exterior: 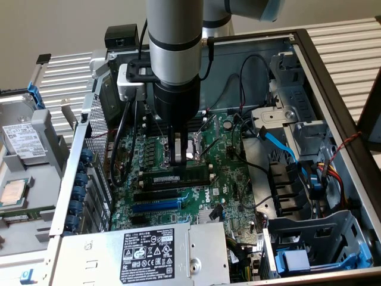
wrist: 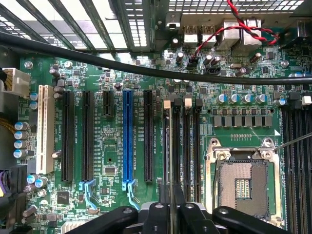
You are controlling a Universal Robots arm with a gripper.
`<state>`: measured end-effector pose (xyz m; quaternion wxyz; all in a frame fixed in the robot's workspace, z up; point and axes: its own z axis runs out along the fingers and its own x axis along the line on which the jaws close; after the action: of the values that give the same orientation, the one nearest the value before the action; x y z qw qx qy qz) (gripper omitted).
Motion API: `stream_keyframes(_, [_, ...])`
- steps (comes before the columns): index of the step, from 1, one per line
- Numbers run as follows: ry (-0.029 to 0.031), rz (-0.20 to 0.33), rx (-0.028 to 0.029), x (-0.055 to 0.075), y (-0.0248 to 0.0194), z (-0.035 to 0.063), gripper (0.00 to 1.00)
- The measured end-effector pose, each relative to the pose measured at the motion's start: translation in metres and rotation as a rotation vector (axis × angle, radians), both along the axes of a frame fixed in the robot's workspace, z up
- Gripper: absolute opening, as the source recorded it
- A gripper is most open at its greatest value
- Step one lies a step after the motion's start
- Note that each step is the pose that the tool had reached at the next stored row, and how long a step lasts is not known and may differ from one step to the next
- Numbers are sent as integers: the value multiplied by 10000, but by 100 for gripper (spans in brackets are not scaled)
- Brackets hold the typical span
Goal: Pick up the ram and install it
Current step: 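Insert the ram into the slot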
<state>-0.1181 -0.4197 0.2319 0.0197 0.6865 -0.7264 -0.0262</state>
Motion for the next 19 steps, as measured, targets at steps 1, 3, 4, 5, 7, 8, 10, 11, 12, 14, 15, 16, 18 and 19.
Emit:
stream_keyframes(1, [0,0,0,0,0,0,26])
stream_keyframes(3, [0,0,0,0,0,0,32])
stream_keyframes(4, [0,0,0,0,0,0,38])
stream_keyframes(5, [0,0,0,0,0,0,38])
stream_keyframes(7, [0,0,0,0,0,0,38])
stream_keyframes(8, [0,0,0,0,0,0,38])
stream_keyframes(10, [0,0,0,0,0,0,38])
stream_keyframes(11, [1,0,0,0,0,0,38])
stream_keyframes(12, [0,0,0,0,0,0,38])
stream_keyframes(14, [0,1,-14,0,0,12,38])
stream_keyframes(15, [0,1,-27,0,0,27,38])
stream_keyframes(16, [0,2,-32,1,0,44,38])
stream_keyframes(18, [0,0,-35,0,0,63,38])
stream_keyframes(19, [0,0,-35,0,0,68,38])
